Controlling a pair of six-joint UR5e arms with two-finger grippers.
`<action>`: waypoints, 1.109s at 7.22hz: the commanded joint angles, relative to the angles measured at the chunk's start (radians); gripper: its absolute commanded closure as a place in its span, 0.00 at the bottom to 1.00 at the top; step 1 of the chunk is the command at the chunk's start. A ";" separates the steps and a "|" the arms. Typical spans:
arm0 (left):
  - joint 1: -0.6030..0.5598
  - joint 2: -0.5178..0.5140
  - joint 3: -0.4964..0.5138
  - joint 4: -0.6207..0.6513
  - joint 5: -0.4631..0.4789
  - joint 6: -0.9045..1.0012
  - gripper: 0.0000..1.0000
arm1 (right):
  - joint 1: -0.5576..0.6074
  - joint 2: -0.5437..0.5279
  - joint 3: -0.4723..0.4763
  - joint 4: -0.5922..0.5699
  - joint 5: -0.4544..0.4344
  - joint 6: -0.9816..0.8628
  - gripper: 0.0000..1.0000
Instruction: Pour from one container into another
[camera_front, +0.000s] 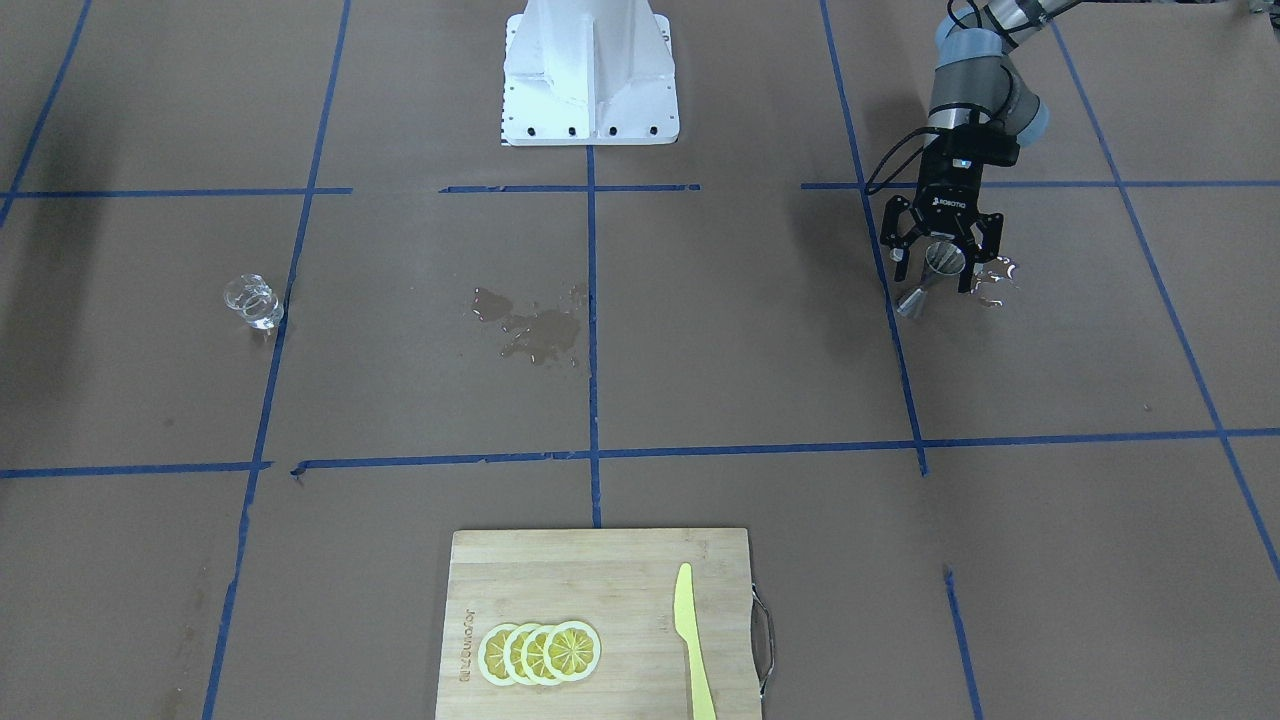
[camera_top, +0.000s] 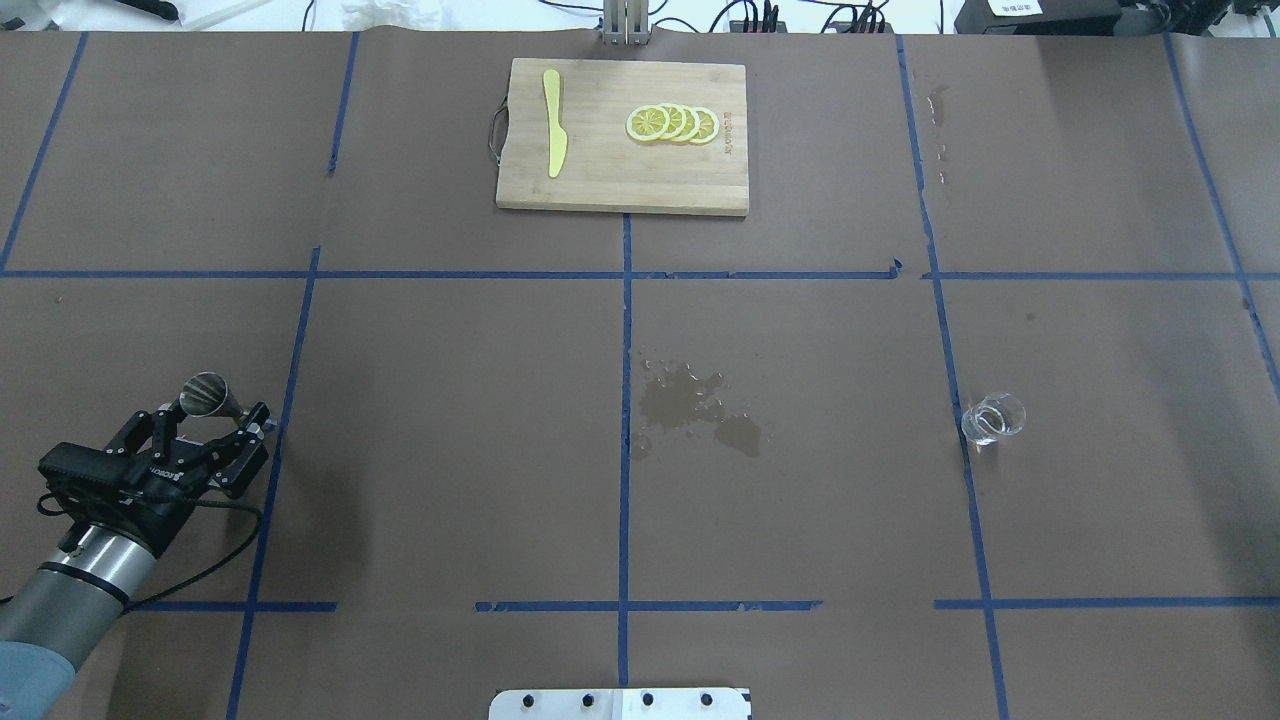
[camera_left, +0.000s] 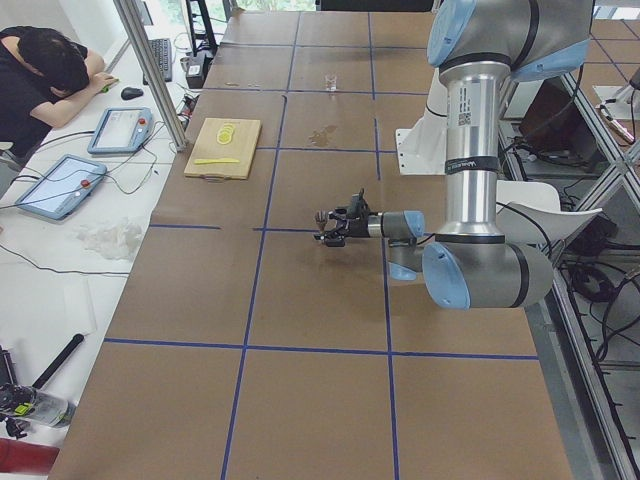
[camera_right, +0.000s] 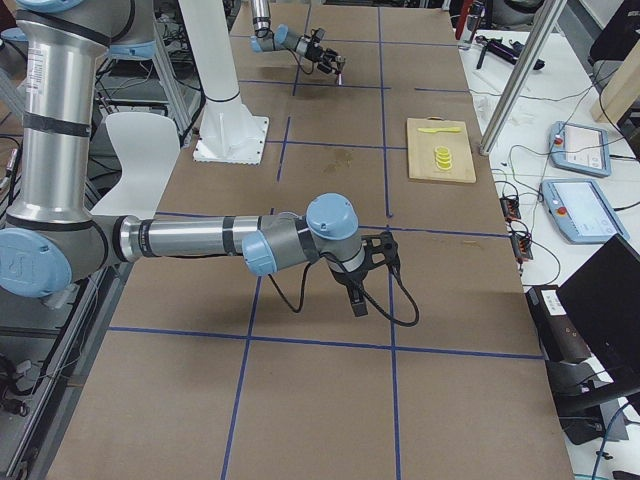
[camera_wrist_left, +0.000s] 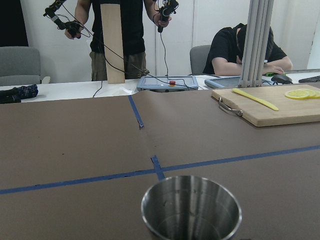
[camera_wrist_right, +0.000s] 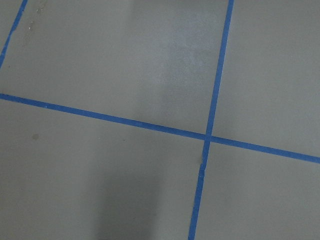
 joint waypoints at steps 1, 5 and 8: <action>0.001 -0.019 0.027 -0.001 -0.001 0.000 0.48 | 0.000 0.002 -0.002 0.001 0.000 -0.001 0.00; 0.001 -0.019 0.027 -0.001 -0.003 0.000 0.48 | 0.000 0.003 -0.002 0.000 -0.002 0.001 0.00; 0.001 -0.008 0.036 -0.055 0.000 0.008 1.00 | -0.002 0.005 0.000 0.000 -0.002 0.002 0.00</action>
